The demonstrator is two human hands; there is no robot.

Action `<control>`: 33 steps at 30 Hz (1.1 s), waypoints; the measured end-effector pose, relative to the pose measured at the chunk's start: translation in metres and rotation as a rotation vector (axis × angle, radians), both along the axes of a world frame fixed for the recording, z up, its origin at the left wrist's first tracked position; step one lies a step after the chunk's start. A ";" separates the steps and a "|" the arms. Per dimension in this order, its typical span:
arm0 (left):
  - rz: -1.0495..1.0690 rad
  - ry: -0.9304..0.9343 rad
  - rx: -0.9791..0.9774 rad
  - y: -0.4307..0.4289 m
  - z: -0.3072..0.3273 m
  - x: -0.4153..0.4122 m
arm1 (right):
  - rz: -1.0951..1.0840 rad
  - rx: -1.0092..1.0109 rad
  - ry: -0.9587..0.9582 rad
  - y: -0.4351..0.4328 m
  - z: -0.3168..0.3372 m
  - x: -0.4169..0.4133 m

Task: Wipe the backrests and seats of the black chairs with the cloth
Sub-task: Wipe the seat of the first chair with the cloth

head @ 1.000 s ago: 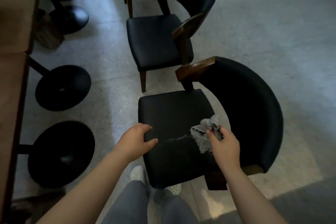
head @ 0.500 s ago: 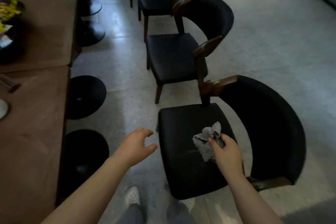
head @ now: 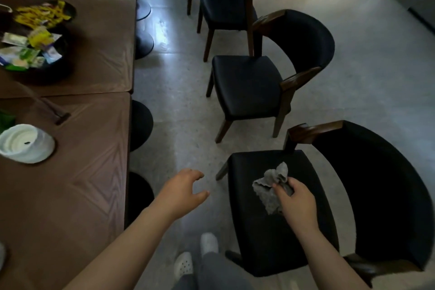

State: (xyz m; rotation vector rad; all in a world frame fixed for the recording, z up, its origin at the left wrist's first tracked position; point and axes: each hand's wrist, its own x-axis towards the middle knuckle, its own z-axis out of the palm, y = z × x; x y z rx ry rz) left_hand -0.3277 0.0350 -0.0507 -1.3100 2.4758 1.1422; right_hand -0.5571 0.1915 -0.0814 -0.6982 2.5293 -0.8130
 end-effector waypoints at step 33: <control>-1.024 -0.171 -0.039 -0.205 -0.014 -0.330 | -0.879 -0.001 -0.171 -0.105 -0.015 -0.104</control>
